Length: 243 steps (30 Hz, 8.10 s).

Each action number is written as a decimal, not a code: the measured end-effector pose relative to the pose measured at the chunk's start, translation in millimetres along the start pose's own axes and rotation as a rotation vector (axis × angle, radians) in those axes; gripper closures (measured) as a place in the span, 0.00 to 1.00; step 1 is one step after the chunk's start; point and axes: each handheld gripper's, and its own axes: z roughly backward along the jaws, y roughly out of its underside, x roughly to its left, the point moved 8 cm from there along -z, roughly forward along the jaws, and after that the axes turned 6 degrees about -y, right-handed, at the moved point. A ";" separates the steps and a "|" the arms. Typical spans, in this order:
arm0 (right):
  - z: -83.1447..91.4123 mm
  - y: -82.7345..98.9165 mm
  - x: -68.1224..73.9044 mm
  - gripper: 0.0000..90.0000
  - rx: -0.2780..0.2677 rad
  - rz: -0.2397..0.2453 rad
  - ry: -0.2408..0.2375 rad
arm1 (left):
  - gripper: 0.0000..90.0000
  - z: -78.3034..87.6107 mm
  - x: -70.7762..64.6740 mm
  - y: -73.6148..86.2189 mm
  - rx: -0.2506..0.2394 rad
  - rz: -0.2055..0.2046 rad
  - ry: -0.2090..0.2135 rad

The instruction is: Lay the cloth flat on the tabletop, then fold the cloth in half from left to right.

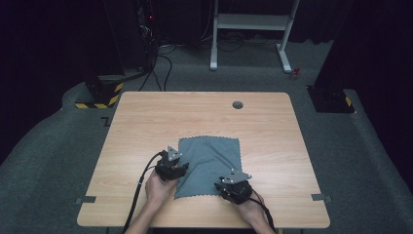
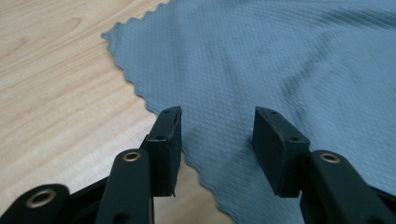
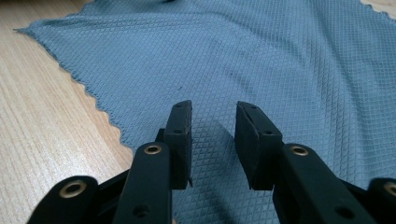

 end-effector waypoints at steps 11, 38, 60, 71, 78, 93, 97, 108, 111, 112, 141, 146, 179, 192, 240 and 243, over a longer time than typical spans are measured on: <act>0.9 1.3 -1.8 0.71 0.000 -0.016 -0.011 | 0.53 -5.3 12.0 -1.7 0.011 0.037 0.012; -37.7 -37.4 60.2 0.73 0.016 0.089 -0.167 | 0.53 -39.0 59.6 -27.8 0.009 0.162 -0.035; -64.5 -55.5 106.3 0.67 0.032 0.214 -0.236 | 0.55 -62.0 72.8 -50.3 0.101 0.139 -0.092; -63.4 -55.5 106.0 0.94 0.043 0.228 -0.188 | 0.78 -66.1 68.3 -55.6 0.067 0.134 -0.076; -63.3 -55.4 104.7 1.00 0.041 0.226 -0.164 | 0.99 -67.7 62.8 -58.4 0.075 0.126 -0.045; -55.7 -59.4 99.7 1.00 -0.006 0.162 -0.203 | 1.00 -62.4 66.7 -65.0 0.031 0.189 0.019; -54.5 -60.4 99.1 1.00 -0.014 0.160 -0.205 | 1.00 -58.4 68.3 -67.9 0.019 0.182 0.021; -47.9 -71.7 102.0 1.00 -0.028 0.166 -0.217 | 1.00 -47.2 73.6 -78.0 -0.007 0.172 0.025; -46.3 -74.9 102.3 1.00 -0.032 0.161 -0.226 | 1.00 -45.0 77.3 -76.7 0.001 0.174 0.022; -46.4 -76.3 103.1 1.00 -0.034 0.162 -0.228 | 1.00 -44.3 78.2 -76.3 0.002 0.173 0.020; -16.1 -52.9 74.8 1.00 -0.081 0.095 -0.180 | 1.00 -53.4 40.6 -96.6 0.007 0.104 0.082; -8.3 -37.6 61.7 1.00 -0.075 0.059 -0.155 | 1.00 -60.6 25.1 -104.5 0.003 0.100 0.102; 40.9 11.3 15.3 1.00 -0.102 -0.038 -0.049 | 1.00 -85.1 -34.9 -145.8 -0.011 0.027 0.158; 54.5 28.4 5.7 1.00 -0.089 -0.065 -0.012 | 1.00 -97.9 -56.3 -151.1 -0.004 0.013 0.181; 45.1 21.2 -43.3 0.83 -0.048 -0.123 0.037 | 0.51 -23.8 -57.2 -82.0 -0.011 -0.054 0.136; 36.1 17.1 -49.1 0.81 -0.029 -0.119 0.051 | 0.48 -7.5 -60.2 -64.3 -0.014 -0.036 0.150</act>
